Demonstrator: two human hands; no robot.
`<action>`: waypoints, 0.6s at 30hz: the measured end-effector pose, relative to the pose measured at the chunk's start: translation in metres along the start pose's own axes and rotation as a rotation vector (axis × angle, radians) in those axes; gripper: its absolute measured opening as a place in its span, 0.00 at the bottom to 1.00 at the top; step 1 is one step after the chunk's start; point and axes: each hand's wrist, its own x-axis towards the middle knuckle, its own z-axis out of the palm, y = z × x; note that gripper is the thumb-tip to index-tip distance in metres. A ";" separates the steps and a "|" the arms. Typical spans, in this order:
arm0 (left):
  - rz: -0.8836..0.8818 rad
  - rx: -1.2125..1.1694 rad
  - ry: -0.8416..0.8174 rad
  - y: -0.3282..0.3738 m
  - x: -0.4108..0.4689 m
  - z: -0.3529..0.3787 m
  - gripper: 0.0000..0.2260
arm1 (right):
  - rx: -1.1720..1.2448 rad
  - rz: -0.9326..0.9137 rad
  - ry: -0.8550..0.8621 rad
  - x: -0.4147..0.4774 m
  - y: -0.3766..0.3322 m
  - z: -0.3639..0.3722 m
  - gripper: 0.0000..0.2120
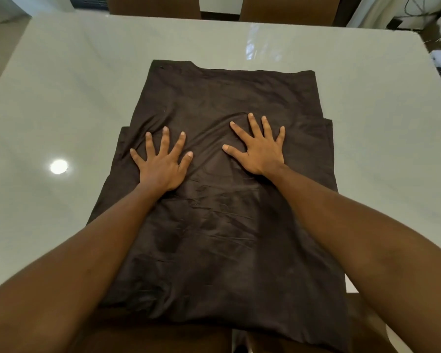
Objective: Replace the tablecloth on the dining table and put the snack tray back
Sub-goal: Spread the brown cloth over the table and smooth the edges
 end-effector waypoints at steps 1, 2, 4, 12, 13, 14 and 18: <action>0.003 -0.001 0.006 0.000 0.015 -0.003 0.29 | 0.001 0.002 0.005 0.014 0.000 -0.002 0.37; 0.006 0.003 0.015 -0.001 0.026 -0.006 0.29 | -0.001 0.003 0.009 0.025 0.000 -0.005 0.37; 0.009 0.013 0.041 -0.002 0.049 -0.011 0.29 | 0.000 0.005 0.023 0.050 -0.001 -0.009 0.37; 0.045 0.065 0.108 -0.020 0.151 -0.040 0.31 | 0.029 0.036 0.055 0.146 -0.012 -0.026 0.38; 0.077 0.083 0.110 -0.024 0.160 -0.043 0.31 | 0.035 0.062 0.061 0.148 -0.014 -0.024 0.38; 0.125 0.095 0.123 -0.025 0.179 -0.047 0.31 | 0.039 0.104 0.089 0.153 -0.013 -0.023 0.38; 0.142 0.266 0.262 -0.011 0.224 -0.061 0.28 | 0.130 0.351 0.126 0.142 -0.016 -0.016 0.40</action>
